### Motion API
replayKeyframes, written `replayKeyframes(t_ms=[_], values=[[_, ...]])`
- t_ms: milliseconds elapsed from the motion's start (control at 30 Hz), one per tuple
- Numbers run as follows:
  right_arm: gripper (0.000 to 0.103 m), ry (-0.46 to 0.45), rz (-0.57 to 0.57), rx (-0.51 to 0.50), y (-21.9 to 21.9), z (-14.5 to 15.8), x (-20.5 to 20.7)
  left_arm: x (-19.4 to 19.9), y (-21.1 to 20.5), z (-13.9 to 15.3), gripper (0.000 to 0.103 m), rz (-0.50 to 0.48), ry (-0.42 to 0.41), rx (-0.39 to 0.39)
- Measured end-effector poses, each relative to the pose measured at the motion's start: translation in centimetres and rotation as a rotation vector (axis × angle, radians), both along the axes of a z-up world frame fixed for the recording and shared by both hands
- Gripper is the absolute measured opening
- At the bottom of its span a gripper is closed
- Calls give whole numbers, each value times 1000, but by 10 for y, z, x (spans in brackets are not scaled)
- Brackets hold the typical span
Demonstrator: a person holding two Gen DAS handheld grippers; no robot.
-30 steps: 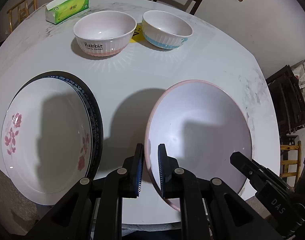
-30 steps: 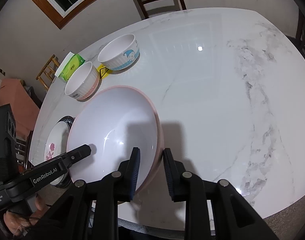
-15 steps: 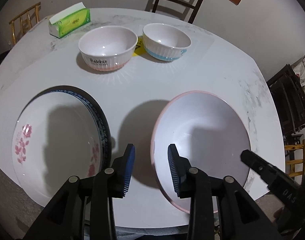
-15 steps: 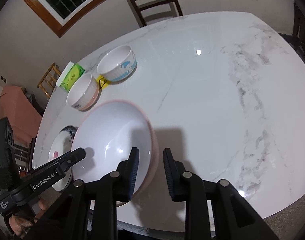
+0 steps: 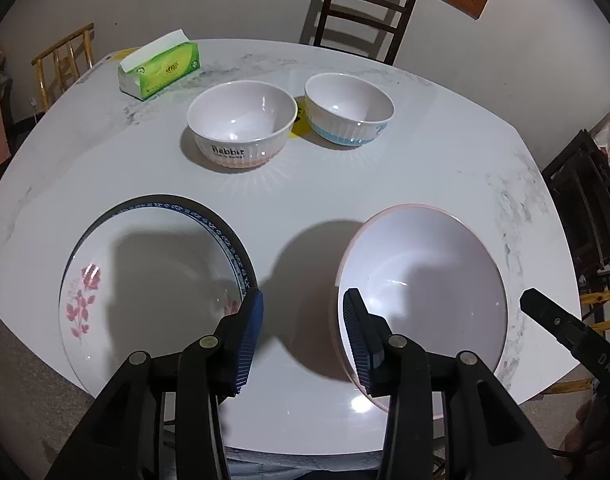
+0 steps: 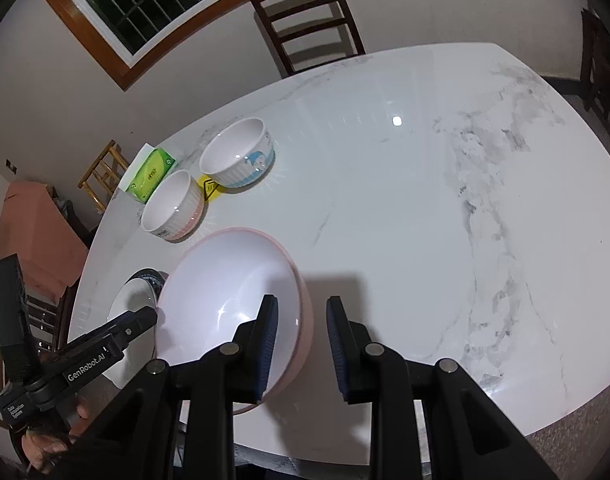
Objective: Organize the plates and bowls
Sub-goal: 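Carry the pink bowl beside the plate stack and lower it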
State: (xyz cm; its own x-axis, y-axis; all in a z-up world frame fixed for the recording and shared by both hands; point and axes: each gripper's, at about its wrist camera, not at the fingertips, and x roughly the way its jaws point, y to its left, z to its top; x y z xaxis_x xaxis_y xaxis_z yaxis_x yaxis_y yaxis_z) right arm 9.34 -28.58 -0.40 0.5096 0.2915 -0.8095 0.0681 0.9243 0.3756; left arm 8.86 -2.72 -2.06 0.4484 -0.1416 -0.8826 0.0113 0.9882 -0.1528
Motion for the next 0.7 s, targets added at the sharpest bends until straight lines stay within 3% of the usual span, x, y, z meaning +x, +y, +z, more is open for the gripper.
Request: replayKeyframes(t_ms=[700], values=[[26, -44, 151, -19, 67, 24, 9, -6, 26, 11, 46, 51, -42, 70]])
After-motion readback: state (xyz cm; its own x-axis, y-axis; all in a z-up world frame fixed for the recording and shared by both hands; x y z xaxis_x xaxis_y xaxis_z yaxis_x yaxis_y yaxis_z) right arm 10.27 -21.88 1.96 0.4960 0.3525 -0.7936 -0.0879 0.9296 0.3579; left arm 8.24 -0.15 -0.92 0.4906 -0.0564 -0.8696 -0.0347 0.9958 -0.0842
